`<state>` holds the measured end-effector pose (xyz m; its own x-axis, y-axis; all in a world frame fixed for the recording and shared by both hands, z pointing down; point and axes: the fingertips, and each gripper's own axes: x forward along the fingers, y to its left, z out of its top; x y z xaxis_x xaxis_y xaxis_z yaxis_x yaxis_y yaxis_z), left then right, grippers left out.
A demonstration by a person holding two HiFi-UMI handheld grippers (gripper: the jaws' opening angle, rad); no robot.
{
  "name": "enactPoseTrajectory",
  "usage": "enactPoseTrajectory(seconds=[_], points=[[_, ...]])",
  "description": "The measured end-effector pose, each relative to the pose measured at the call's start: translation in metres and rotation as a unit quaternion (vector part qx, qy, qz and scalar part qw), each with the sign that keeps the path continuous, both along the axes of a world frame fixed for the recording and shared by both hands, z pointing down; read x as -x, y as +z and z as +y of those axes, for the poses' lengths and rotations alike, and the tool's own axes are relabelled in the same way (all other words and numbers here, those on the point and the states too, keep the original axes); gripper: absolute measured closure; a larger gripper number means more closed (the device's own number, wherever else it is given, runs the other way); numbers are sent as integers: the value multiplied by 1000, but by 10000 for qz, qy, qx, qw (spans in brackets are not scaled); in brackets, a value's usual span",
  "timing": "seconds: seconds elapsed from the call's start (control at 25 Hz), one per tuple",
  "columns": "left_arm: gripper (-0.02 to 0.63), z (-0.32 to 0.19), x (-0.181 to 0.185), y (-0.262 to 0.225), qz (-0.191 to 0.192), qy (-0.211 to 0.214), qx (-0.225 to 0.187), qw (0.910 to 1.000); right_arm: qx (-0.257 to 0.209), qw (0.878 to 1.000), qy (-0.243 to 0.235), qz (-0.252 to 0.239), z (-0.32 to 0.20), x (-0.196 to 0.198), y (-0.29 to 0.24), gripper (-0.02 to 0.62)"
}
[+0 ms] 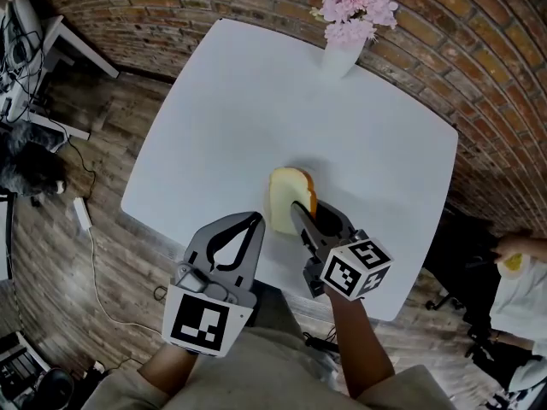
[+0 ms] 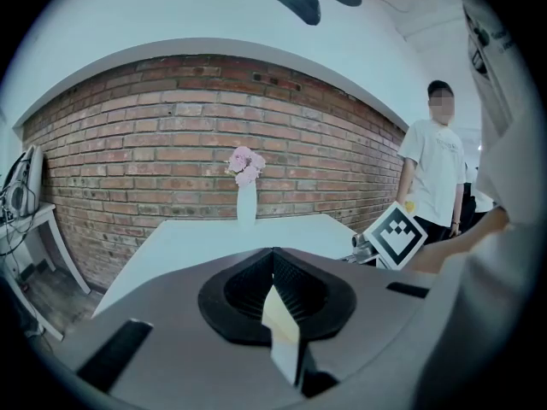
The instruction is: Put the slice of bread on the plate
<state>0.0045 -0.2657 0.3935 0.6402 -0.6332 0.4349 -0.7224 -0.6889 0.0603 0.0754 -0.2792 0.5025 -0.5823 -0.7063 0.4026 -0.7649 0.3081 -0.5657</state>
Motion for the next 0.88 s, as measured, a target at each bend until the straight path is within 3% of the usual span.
enactPoseTrajectory(seconds=[0.28,0.44,0.52,0.56,0.88], points=[[595,1,2,4,-26,-16,45,10000,-6,9883,-200,1512,-5,-10,19,432],[595,2,3,3,-3,-19,46,10000,17,9782,-116,2072,-6,-16,24,398],[595,2,4,4,-10,-20,61,10000,17,9722,-116,2341,-6,-19,27,348],[595,2,5,4,-15,-18,66,10000,50,9692,-148,2458,-6,-19,30,285],[595,4,6,5,-4,-6,71,10000,155,9672,-5,2537,-5,-24,43,267]])
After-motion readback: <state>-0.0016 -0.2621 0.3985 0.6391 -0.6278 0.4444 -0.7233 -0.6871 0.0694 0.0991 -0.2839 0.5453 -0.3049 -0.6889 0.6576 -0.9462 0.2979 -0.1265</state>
